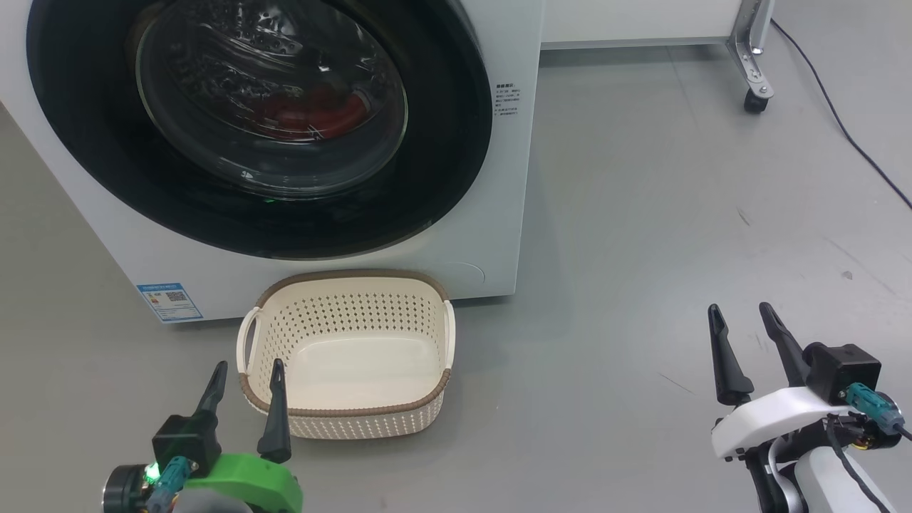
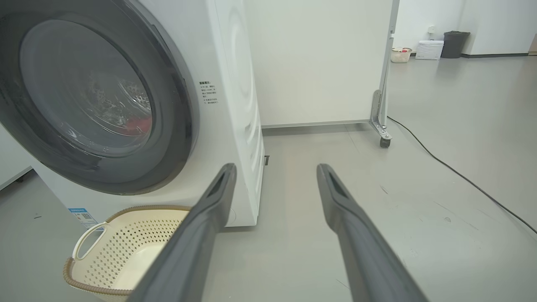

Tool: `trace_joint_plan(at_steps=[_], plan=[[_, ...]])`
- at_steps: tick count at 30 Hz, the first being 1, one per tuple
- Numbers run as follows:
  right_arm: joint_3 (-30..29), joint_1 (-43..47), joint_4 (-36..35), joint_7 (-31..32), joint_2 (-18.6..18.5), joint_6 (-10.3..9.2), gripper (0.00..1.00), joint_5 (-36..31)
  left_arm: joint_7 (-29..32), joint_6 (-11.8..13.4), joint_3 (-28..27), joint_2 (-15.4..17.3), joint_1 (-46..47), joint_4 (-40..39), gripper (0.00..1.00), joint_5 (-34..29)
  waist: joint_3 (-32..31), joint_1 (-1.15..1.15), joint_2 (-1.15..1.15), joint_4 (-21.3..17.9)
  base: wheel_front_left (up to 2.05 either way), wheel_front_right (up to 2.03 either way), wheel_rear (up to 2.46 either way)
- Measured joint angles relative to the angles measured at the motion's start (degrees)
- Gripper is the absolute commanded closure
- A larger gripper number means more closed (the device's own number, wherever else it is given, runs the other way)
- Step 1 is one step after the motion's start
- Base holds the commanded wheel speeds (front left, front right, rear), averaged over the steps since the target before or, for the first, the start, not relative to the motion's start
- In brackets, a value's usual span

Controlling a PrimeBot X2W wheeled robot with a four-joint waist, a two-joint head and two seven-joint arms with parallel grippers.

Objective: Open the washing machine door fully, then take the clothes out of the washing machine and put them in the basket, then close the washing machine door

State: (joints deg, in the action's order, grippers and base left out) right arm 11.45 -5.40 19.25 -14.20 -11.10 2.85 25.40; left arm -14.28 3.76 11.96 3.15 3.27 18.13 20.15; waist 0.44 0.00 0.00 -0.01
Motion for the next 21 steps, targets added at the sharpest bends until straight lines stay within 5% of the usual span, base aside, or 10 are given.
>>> trace_joint_plan(at_steps=[12,14,21], plan=[[-0.97,0.01,0.16,0.00,0.47,0.05,0.00,-0.44,0.00,0.05,-0.09,-0.13,0.19,0.63,0.00,0.01,0.02,0.00,0.00,0.14,0.00,0.00,0.00],[-1.30,0.01,0.20,-0.01,0.58,0.11,1.00,-0.44,0.00,0.05,-0.15,-0.18,0.23,0.77,0.00,0.01,0.04,0.00,0.00,0.18,0.00,0.00,0.00],[-1.79,0.01,0.20,-0.01,0.77,0.60,1.00,-0.44,0.00,0.07,-0.33,-0.24,0.28,0.94,0.00,0.01,0.19,0.00,0.00,0.35,0.00,0.00,0.00]])
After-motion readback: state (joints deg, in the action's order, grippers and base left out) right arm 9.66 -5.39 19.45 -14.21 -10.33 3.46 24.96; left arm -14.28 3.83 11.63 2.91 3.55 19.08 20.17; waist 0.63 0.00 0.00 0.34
